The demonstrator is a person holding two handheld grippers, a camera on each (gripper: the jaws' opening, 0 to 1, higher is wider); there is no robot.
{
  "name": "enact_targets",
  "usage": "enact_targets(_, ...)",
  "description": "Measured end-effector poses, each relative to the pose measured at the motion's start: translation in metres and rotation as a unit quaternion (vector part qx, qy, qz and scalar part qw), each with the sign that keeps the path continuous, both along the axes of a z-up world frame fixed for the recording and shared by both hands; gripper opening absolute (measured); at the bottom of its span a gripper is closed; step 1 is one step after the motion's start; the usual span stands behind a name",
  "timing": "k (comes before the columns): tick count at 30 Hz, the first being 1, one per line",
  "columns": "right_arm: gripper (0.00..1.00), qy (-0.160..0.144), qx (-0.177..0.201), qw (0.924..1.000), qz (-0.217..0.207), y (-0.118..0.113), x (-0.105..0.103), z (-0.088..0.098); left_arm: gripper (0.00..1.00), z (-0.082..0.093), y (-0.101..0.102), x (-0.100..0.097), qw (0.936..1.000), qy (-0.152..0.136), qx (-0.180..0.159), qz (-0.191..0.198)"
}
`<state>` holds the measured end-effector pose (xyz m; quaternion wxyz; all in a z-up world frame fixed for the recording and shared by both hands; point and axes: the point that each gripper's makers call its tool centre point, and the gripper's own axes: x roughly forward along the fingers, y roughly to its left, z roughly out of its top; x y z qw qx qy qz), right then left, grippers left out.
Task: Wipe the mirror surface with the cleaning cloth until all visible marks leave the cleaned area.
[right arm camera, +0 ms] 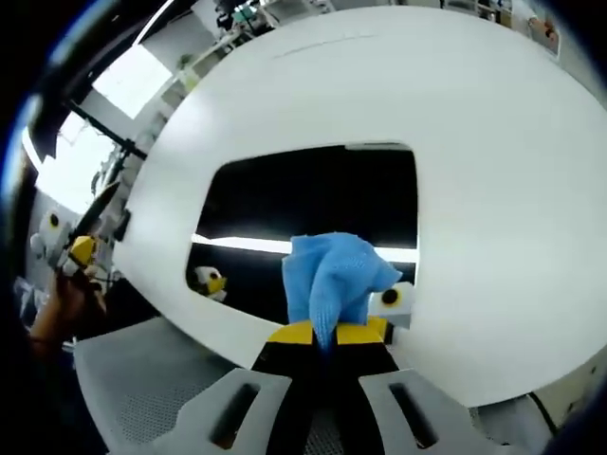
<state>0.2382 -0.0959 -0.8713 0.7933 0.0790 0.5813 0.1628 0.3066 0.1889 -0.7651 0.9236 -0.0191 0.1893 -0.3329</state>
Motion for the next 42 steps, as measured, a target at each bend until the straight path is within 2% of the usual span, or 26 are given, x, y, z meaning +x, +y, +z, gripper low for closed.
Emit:
enact_targets(1,0.0,0.0,0.0,1.0,0.0,-0.001,0.0,0.0,1.0,0.0,-0.001,0.0,1.0,-0.001,0.003,-0.002)
enact_targets(3,0.0,0.001,0.0,1.0,-0.002,-0.006,0.0,0.0,1.0,-0.002,-0.008,-0.006,0.9989,0.035,-0.032,-0.004)
enact_targets(4,0.0,0.001,0.0,1.0,-0.002,-0.006,0.0,0.0,1.0,-0.006,-0.007,-0.006,0.9984,0.046,-0.032,-0.004)
enact_targets(7,0.0,0.005,0.0,1.0,-0.008,-0.011,-0.001,0.0,1.0,-0.009,-0.007,-0.006,0.9993,0.032,-0.017,-0.011)
enact_targets(15,0.0,0.008,-0.001,0.9998,-0.019,-0.023,-0.001,0.0,1.0,-0.008,-0.005,-0.006,0.9995,0.027,-0.014,-0.008)
enact_targets(20,0.0,0.009,-0.004,0.9997,-0.023,-0.028,-0.001,-0.001,1.0,-0.006,0.0,-0.004,0.9998,0.017,0.01,-0.006)
enact_targets(25,0.0,0.012,-0.004,0.9996,-0.026,-0.029,-0.001,0.0,1.0,-0.012,0.005,-0.007,0.999,0.014,0.04,-0.014)
enact_targets(33,0.0,0.018,-0.01,0.9992,-0.035,-0.036,-0.002,-0.001,1.0,-0.013,0.012,-0.009,0.9992,0.022,0.034,-0.006)
enact_targets(42,0.0,0.019,-0.021,0.9991,-0.031,-0.036,0.003,-0.001,1.0,-0.007,0.014,-0.007,0.9995,0.014,0.028,0.002)
